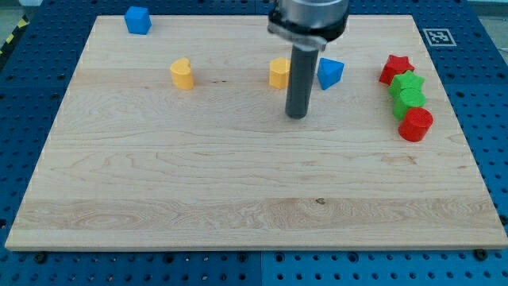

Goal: Push the yellow heart up a bit

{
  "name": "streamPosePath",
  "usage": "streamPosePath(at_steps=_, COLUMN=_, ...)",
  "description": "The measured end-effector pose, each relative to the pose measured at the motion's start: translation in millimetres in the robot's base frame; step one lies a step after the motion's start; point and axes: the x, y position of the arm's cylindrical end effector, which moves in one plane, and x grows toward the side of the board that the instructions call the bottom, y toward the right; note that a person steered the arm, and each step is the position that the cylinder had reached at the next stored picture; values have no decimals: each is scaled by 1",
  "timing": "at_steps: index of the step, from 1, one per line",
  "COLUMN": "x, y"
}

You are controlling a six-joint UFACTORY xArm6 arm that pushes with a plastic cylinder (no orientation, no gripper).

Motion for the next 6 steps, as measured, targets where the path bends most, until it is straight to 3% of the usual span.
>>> streamPosePath(at_steps=1, x=22, y=-14)
streamPosePath(at_steps=3, x=7, y=-117)
streamPosePath(at_steps=4, x=6, y=-121)
streamPosePath(at_steps=6, x=-45, y=-155)
